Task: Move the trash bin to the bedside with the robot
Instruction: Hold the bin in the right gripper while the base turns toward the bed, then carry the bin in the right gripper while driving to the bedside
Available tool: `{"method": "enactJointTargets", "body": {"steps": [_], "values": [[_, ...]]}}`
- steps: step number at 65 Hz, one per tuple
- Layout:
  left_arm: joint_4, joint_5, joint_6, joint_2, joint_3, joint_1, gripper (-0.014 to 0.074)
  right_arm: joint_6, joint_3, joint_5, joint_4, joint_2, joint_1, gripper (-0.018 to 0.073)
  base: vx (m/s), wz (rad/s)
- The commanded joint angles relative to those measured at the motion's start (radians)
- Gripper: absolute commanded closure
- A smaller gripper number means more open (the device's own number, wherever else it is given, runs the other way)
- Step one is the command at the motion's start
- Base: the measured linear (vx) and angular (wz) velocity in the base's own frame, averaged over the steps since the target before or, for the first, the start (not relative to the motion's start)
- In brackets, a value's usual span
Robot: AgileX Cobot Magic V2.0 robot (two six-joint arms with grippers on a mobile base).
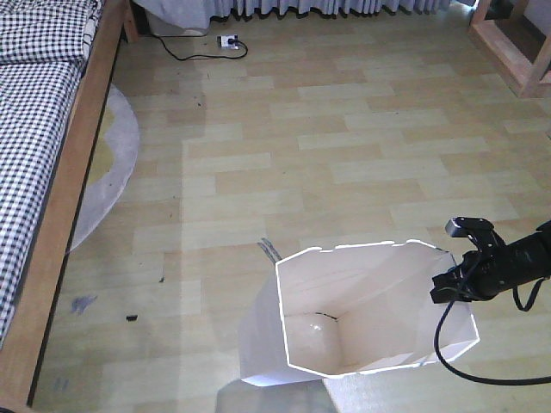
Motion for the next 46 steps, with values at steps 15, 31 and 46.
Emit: {"method": "enactJointTargets", "body": {"steps": [15,31,46], "values": [[-0.002,-0.073,-0.004,-0.005,-0.024,-0.005,0.0603,0.007,-0.009,0.197,0.065,-0.075,-0.001,0.0564,0.37,0.03],[-0.002,-0.073,-0.004,-0.005,-0.024,-0.005,0.0603,0.007,-0.009,0.197,0.065,-0.075,-0.001,0.0564,0.36,0.03],[-0.002,-0.073,-0.004,-0.005,-0.024,-0.005,0.0603,0.007,-0.009,0.197,0.065,-0.075,-0.001,0.0564,0.36,0.01]]}}
